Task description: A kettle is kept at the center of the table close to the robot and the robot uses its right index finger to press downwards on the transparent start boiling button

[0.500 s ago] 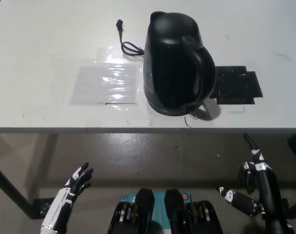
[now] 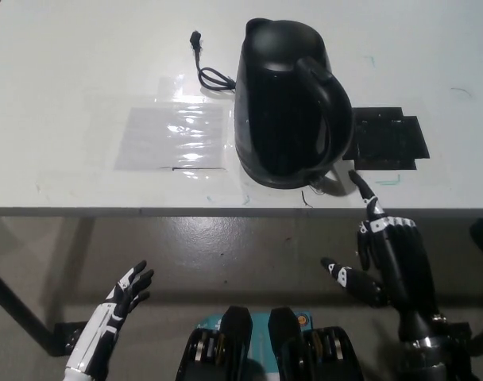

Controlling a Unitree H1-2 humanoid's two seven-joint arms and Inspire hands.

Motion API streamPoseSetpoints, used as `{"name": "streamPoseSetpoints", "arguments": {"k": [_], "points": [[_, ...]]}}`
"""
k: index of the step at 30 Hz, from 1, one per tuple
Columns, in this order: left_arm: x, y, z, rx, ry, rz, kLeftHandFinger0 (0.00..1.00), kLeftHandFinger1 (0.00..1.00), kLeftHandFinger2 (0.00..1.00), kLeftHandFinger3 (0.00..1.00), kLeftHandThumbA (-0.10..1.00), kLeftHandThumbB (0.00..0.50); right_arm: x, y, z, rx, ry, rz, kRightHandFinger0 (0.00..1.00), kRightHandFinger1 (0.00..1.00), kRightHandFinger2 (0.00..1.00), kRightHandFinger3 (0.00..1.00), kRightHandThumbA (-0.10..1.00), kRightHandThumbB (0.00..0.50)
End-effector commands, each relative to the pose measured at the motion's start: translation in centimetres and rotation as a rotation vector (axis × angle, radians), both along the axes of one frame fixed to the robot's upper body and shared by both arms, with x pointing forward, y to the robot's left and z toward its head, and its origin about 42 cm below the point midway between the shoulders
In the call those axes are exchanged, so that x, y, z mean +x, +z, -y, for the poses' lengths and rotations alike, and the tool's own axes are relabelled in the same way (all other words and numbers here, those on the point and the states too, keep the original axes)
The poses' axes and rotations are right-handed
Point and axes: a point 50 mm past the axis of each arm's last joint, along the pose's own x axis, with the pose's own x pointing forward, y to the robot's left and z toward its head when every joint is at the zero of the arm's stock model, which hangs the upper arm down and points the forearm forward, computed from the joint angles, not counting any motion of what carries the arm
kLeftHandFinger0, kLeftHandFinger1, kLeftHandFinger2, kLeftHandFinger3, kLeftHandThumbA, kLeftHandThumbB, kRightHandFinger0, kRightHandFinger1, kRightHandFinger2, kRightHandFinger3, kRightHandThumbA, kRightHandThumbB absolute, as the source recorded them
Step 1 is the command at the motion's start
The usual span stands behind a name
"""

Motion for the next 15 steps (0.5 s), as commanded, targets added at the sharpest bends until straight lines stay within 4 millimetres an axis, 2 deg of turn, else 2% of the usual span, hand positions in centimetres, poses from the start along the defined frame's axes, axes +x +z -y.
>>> {"name": "streamPoseSetpoints", "arguments": {"k": [1, 4, 8, 10, 15], "points": [[0.0, 1.5, 0.2, 0.006, -0.054, 0.098, 1.0, 1.0, 1.0, 1.0, 1.0, 0.379, 0.8, 1.3, -0.6, -0.097, -0.041, 0.03, 0.0, 0.0, 0.06, 1.0, 1.0, 0.22], [-0.1, 1.5, 0.1, 0.005, -0.056, 0.099, 1.0, 1.0, 1.0, 1.0, 1.0, 0.378, 1.3, 1.1, -1.0, -0.097, -0.037, 0.006, 0.0, 0.0, 0.02, 1.0, 1.0, 0.232], [-0.1, 1.6, 0.1, 0.01, -0.055, 0.099, 1.0, 1.0, 1.0, 1.0, 1.0, 0.374, 2.0, 0.8, -1.5, -0.108, -0.028, -0.029, 0.0, 0.0, 0.0, 1.0, 1.0, 0.233], [-0.2, 1.6, 0.3, 0.006, -0.054, 0.1, 1.0, 1.0, 1.0, 1.0, 1.0, 0.374, 2.3, 0.6, -1.5, -0.114, -0.025, -0.04, 0.0, 0.0, 0.0, 1.0, 1.0, 0.214], [-0.2, 1.7, 0.2, 0.007, -0.056, 0.096, 1.0, 1.0, 1.0, 1.0, 1.0, 0.368, 3.2, -0.1, -1.7, -0.133, -0.031, -0.078, 0.0, 0.0, 0.0, 1.0, 1.0, 0.21]]}}
